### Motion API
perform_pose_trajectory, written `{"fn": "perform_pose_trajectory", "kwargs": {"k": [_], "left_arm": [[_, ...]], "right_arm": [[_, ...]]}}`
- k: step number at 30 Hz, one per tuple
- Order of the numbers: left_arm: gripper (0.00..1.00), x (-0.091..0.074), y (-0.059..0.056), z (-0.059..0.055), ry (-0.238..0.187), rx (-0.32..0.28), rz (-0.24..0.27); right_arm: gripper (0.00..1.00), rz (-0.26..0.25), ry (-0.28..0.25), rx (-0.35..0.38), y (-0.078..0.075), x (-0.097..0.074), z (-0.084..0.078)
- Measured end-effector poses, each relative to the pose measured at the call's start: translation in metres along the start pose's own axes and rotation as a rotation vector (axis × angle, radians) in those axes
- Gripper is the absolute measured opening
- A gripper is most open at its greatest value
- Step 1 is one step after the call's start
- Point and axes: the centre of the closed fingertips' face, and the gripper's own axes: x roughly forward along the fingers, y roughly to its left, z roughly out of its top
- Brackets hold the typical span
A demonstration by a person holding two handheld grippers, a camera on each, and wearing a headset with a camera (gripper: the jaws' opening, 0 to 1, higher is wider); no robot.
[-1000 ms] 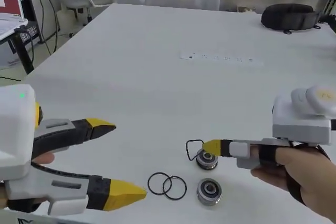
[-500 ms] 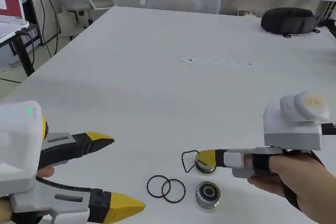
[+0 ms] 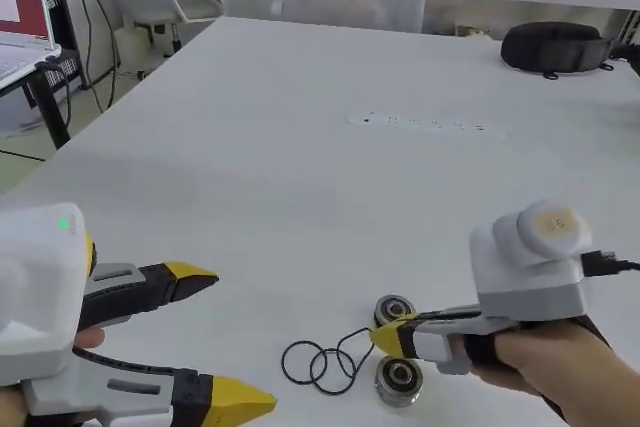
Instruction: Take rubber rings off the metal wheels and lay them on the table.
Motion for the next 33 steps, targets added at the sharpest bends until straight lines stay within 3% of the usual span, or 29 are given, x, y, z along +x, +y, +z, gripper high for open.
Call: {"fn": "perform_pose_trajectory", "kwargs": {"k": [33], "left_arm": [[0.72, 0.0, 0.0, -0.002, 0.01, -0.005, 0.004]], "right_arm": [[0.0, 0.031, 0.033, -0.079, 0.014, 0.009, -0.005]]}}
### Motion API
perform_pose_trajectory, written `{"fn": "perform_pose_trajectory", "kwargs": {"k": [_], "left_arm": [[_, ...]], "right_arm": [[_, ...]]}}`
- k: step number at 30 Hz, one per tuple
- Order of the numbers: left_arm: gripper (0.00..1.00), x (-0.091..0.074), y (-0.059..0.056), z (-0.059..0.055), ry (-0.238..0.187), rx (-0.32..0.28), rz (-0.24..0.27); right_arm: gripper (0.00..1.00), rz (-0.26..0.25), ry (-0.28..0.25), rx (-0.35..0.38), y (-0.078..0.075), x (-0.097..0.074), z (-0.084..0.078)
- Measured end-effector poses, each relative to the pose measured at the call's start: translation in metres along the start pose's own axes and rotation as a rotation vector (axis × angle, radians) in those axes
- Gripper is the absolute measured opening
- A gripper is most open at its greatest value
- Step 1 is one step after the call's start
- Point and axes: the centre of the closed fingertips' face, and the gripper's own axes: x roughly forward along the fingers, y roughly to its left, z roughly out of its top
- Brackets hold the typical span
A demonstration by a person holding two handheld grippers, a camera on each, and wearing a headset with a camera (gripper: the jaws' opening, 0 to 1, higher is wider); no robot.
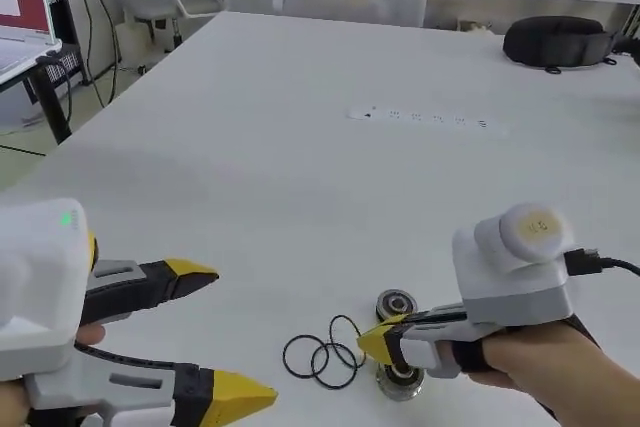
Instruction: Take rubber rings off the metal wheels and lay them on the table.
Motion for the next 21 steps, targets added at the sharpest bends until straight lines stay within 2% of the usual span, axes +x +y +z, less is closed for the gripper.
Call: {"fn": "perform_pose_trajectory", "kwargs": {"k": [10, 21], "left_arm": [[0.72, 0.0, 0.001, 0.0, -0.004, -0.007, 0.003], [0.71, -0.001, 0.001, 0.0, -0.003, -0.008, 0.005]], "right_arm": [[0.04, -0.025, 0.004, -0.017, -0.005, 0.0, 0.0], [0.04, -0.053, -0.012, 0.008, -0.015, -0.006, 0.003]]}}
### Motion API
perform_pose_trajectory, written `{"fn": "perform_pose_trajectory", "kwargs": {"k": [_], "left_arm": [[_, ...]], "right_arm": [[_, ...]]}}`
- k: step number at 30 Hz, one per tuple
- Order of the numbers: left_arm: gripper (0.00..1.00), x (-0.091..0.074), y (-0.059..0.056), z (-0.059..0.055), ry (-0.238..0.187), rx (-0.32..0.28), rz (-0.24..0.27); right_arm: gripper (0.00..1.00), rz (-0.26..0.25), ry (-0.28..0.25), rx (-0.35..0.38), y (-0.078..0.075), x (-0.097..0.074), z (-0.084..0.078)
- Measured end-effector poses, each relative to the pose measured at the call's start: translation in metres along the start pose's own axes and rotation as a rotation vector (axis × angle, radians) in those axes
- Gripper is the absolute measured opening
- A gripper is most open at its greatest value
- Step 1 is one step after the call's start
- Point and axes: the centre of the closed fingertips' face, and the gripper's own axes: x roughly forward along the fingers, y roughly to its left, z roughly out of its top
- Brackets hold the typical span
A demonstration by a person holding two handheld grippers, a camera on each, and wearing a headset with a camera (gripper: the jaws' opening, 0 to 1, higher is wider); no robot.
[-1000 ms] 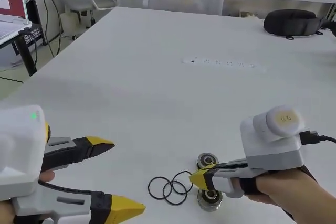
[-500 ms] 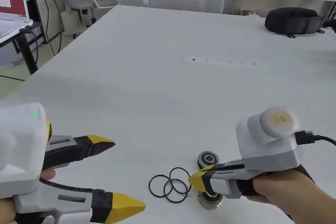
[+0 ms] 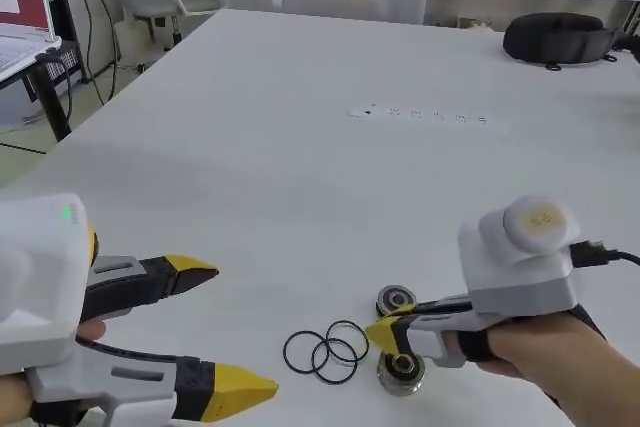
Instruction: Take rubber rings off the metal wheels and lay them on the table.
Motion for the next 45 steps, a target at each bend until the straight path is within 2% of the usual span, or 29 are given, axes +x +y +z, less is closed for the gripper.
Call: {"fn": "perform_pose_trajectory", "kwargs": {"k": [7, 15, 18, 22, 27, 34, 39, 42, 45], "left_arm": [[0.71, 0.0, 0.0, -0.001, 0.006, 0.004, 0.003], [0.71, 0.0, 0.0, -0.001, 0.015, 0.011, 0.0], [0.71, 0.0, -0.002, -0.002, 0.041, 0.058, -0.004], [0.72, 0.0, -0.007, 0.007, 0.031, 0.083, -0.03], [0.72, 0.001, -0.008, 0.028, -0.004, 0.126, -0.047], [0.7, 0.003, -0.001, 0.058, -0.031, 0.203, -0.057], [0.68, 0.008, 0.003, 0.086, -0.06, 0.265, -0.06], [0.65, 0.014, 0.002, 0.105, -0.081, 0.316, -0.077], [0.64, 0.021, 0.001, 0.119, -0.087, 0.355, -0.09]], "right_arm": [[0.05, -0.013, -0.026, 0.015, -0.005, -0.005, 0.006], [0.05, -0.046, -0.087, 0.047, -0.018, -0.016, 0.019], [0.05, -0.06, -0.114, 0.069, -0.025, -0.021, 0.024], [0.05, -0.086, -0.133, 0.098, -0.036, -0.026, 0.025], [0.05, -0.109, -0.138, 0.12, -0.044, -0.029, 0.024], [0.05, -0.138, -0.136, 0.159, -0.055, -0.033, 0.018], [0.05, -0.15, -0.124, 0.163, -0.057, -0.033, 0.014], [0.05, -0.15, -0.116, 0.168, -0.06, -0.032, 0.011], [0.06, -0.156, -0.111, 0.168, -0.06, -0.033, 0.01]]}}
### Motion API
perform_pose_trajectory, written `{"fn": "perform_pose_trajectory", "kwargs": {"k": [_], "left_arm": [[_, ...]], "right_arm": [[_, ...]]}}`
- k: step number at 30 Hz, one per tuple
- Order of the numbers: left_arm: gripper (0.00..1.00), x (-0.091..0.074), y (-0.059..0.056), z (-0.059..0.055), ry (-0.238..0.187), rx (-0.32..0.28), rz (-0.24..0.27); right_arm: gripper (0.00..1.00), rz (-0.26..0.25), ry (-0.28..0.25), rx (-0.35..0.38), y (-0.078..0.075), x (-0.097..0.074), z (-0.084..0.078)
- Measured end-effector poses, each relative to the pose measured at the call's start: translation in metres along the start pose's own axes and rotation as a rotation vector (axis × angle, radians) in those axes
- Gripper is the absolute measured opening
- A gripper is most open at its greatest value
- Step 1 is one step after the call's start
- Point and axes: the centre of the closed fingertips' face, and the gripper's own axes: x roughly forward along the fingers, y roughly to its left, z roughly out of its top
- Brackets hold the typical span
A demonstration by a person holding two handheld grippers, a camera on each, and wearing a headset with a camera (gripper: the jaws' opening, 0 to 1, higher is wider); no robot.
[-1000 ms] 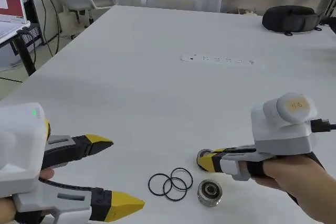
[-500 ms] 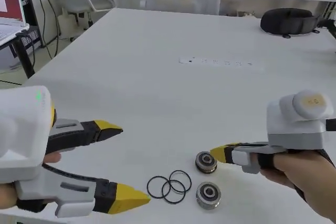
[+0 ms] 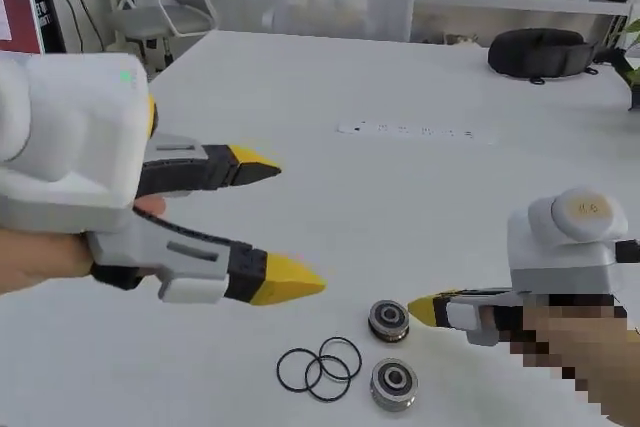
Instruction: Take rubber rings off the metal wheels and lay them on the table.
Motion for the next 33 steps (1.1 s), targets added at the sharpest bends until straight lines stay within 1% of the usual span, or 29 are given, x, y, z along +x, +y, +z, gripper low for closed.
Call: {"fn": "perform_pose_trajectory", "kwargs": {"k": [2, 5, 8, 10, 11, 13, 15, 16, 18, 19, 21, 23, 24, 25, 26, 27, 28, 29, 30, 32, 33], "left_arm": [[0.63, 0.007, 0.002, 0.007, -0.002, 0.022, -0.013], [0.61, 0.018, 0.002, 0.016, -0.004, 0.061, -0.042], [0.61, 0.033, 0.001, 0.025, -0.011, 0.082, -0.074], [0.59, 0.043, 0.001, 0.03, -0.021, 0.095, -0.086], [0.58, 0.045, 0.002, 0.03, -0.023, 0.097, -0.086], [0.54, 0.055, 0.007, 0.032, -0.038, 0.106, -0.078], [0.51, 0.067, 0.013, 0.029, -0.045, 0.103, -0.066], [0.49, 0.072, 0.015, 0.026, -0.042, 0.101, -0.059], [0.47, 0.082, 0.019, 0.015, -0.019, 0.104, -0.043], [0.46, 0.088, 0.019, 0.007, -0.004, 0.1, -0.042], [0.45, 0.097, 0.018, -0.006, 0.013, 0.069, -0.045], [0.44, 0.103, 0.016, -0.015, 0.014, 0.04, -0.045], [0.42, 0.106, 0.015, -0.023, 0.019, 0.043, -0.033], [0.39, 0.107, 0.018, -0.032, 0.03, 0.063, 0.0], [0.37, 0.108, 0.022, -0.044, 0.046, 0.066, 0.047], [0.35, 0.109, 0.019, -0.052, 0.048, 0.051, 0.038], [0.34, 0.111, 0.015, -0.065, 0.072, 0.02, 0.019], [0.33, 0.112, 0.012, -0.071, 0.095, 0.004, 0.004], [0.33, 0.115, 0.011, -0.073, 0.083, 0.016, -0.004], [0.32, 0.117, 0.009, -0.074, 0.069, 0.003, -0.015], [0.31, 0.121, 0.008, -0.075, 0.053, -0.059, -0.008]], "right_arm": [[0.06, -0.004, -0.003, 0.001, -0.001, -0.001, 0.0], [0.06, -0.005, -0.009, 0.006, -0.002, -0.002, 0.002], [0.06, -0.009, -0.01, 0.005, -0.004, -0.002, 0.002], [0.06, -0.014, -0.007, 0.001, -0.005, -0.002, 0.002], [0.06, -0.017, -0.007, -0.004, -0.006, -0.003, 0.002], [0.06, -0.022, -0.008, -0.009, -0.007, -0.003, 0.003], [0.06, -0.02, -0.017, -0.002, -0.007, -0.005, 0.005], [0.06, -0.017, -0.022, 0.006, -0.007, -0.005, 0.006], [0.06, -0.018, -0.028, 0.014, -0.008, -0.006, 0.006], [0.06, -0.019, -0.029, 0.016, -0.008, -0.007, 0.006], [0.06, -0.02, -0.031, 0.029, -0.009, -0.007, 0.005], [0.06, -0.016, -0.034, 0.048, -0.011, -0.007, 0.004], [0.06, -0.015, -0.035, 0.056, -0.012, -0.006, 0.004], [0.06, -0.016, -0.034, 0.058, -0.012, -0.006, 0.004], [0.06, -0.019, -0.032, 0.057, -0.012, -0.006, 0.003], [0.06, -0.022, -0.03, 0.056, -0.012, -0.006, 0.003], [0.06, -0.023, -0.03, 0.054, -0.012, -0.006, 0.003], [0.06, -0.021, -0.03, 0.052, -0.012, -0.006, 0.004], [0.06, -0.02, -0.03, 0.05, -0.012, -0.006, 0.004], [0.06, -0.022, -0.024, 0.038, -0.011, -0.004, 0.003], [0.06, -0.025, -0.017, 0.033, -0.011, -0.004, 0.002]]}}
